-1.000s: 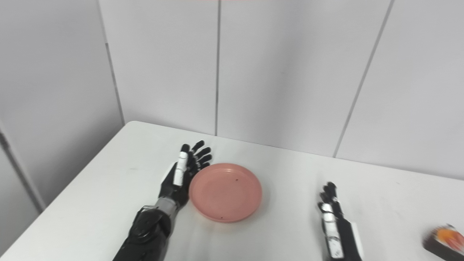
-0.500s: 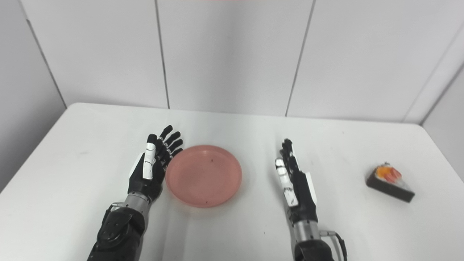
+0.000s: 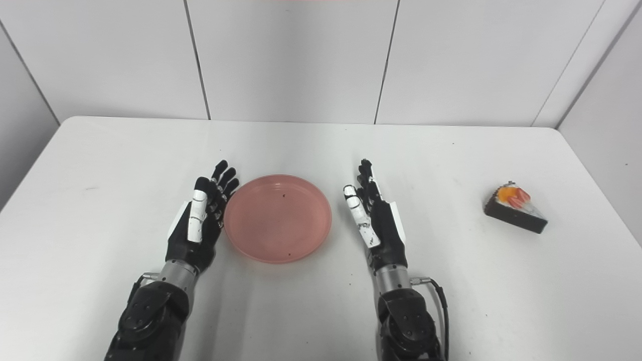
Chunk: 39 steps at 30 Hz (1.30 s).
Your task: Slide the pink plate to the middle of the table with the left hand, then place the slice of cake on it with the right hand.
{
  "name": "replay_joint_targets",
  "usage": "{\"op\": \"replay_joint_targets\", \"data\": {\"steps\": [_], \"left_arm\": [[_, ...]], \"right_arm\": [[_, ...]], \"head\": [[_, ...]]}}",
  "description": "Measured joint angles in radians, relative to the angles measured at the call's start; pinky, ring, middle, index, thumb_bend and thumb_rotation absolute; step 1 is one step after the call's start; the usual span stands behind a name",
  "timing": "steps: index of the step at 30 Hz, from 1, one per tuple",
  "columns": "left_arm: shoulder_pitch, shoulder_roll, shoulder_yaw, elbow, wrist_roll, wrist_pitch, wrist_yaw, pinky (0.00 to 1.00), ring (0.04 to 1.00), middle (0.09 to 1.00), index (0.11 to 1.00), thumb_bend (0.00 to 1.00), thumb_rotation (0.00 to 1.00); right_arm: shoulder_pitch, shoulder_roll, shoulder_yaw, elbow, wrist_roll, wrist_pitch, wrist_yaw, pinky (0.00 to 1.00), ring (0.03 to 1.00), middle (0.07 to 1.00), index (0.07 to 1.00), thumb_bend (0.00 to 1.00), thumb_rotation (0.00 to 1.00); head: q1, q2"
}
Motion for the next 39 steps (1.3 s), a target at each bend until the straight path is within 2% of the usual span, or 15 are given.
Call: {"op": "replay_joint_targets", "data": {"steps": [6, 12, 16, 19, 22, 24, 26, 27, 31, 35, 39], "left_arm": [[0.001, -0.011, -0.014, 0.004, 0.002, -0.001, 0.001, 1.0, 1.0, 1.0, 1.0, 0.69, 1.0], [-0.08, -0.01, -0.028, 0.158, 0.064, -0.175, -0.002, 1.0, 1.0, 1.0, 1.0, 0.64, 1.0], [-0.111, -0.011, -0.031, 0.206, 0.104, -0.26, 0.003, 0.99, 1.0, 1.0, 1.0, 0.59, 1.0], [-0.125, -0.019, -0.025, 0.239, 0.104, -0.321, 0.004, 1.0, 1.0, 1.0, 1.0, 0.58, 1.0], [-0.142, -0.027, -0.019, 0.271, 0.116, -0.37, 0.015, 0.99, 1.0, 1.0, 1.0, 0.59, 1.0], [-0.155, -0.028, -0.017, 0.292, 0.124, -0.385, 0.021, 1.0, 1.0, 1.0, 1.0, 0.59, 1.0], [-0.163, -0.033, -0.007, 0.305, 0.123, -0.396, 0.023, 1.0, 1.0, 1.0, 1.0, 0.59, 1.0], [-0.163, -0.035, -0.002, 0.306, 0.124, -0.399, 0.024, 1.0, 1.0, 1.0, 1.0, 0.61, 1.0], [-0.178, -0.04, 0.009, 0.338, 0.11, -0.437, 0.022, 1.0, 1.0, 1.0, 1.0, 0.63, 1.0], [-0.186, -0.038, 0.015, 0.355, 0.102, -0.452, 0.018, 1.0, 1.0, 1.0, 1.0, 0.61, 1.0], [-0.187, -0.037, 0.017, 0.36, 0.102, -0.467, 0.009, 1.0, 0.995, 1.0, 1.0, 0.63, 1.0]], "right_arm": [[0.0, -0.006, 0.0, 0.0, 0.004, 0.0, 0.001, 1.0, 1.0, 0.999, 1.0, 0.68, 0.87], [-0.005, -0.019, -0.005, 0.011, 0.002, 0.003, -0.001, 1.0, 0.999, 0.999, 1.0, 0.63, 0.85], [-0.014, -0.033, -0.042, 0.015, 0.004, 0.003, -0.014, 1.0, 0.996, 0.981, 0.991, 0.65, 0.8], [-0.032, -0.08, -0.073, 0.04, -0.003, 0.003, -0.02, 1.0, 0.985, 0.963, 0.974, 0.63, 0.71], [-0.038, -0.152, -0.108, 0.042, -0.046, -0.005, -0.046, 0.95, 0.941, 0.935, 0.946, 0.62, 0.66], [-0.044, -0.187, -0.133, 0.04, -0.061, -0.019, -0.062, 0.92, 0.922, 0.925, 0.938, 0.62, 0.64], [-0.052, -0.223, -0.151, 0.037, -0.061, -0.023, -0.064, 0.9, 0.915, 0.915, 0.922, 0.65, 0.61], [-0.056, -0.243, -0.161, 0.036, -0.059, -0.025, -0.063, 0.85, 0.897, 0.917, 0.924, 0.64, 0.56], [-0.065, -0.338, -0.194, 0.025, -0.072, -0.055, -0.059, 0.78, 0.855, 0.889, 0.905, 0.66, 0.52], [-0.049, -0.362, -0.224, -0.066, -0.155, -0.055, -0.103, 0.77, 0.837, 0.876, 0.896, 0.64, 0.53], [-0.019, -0.363, -0.251, -0.114, -0.199, -0.018, -0.125, 0.8, 0.859, 0.882, 0.898, 0.67, 0.5]], "head": [[0.005, -0.008], [0.002, -0.026], [-0.029, -0.052], [-0.057, -0.083], [-0.069, -0.095], [-0.084, -0.109], [-0.098, -0.121], [-0.113, -0.133], [-0.13, -0.15], [-0.143, -0.164], [-0.179, -0.181]]}}
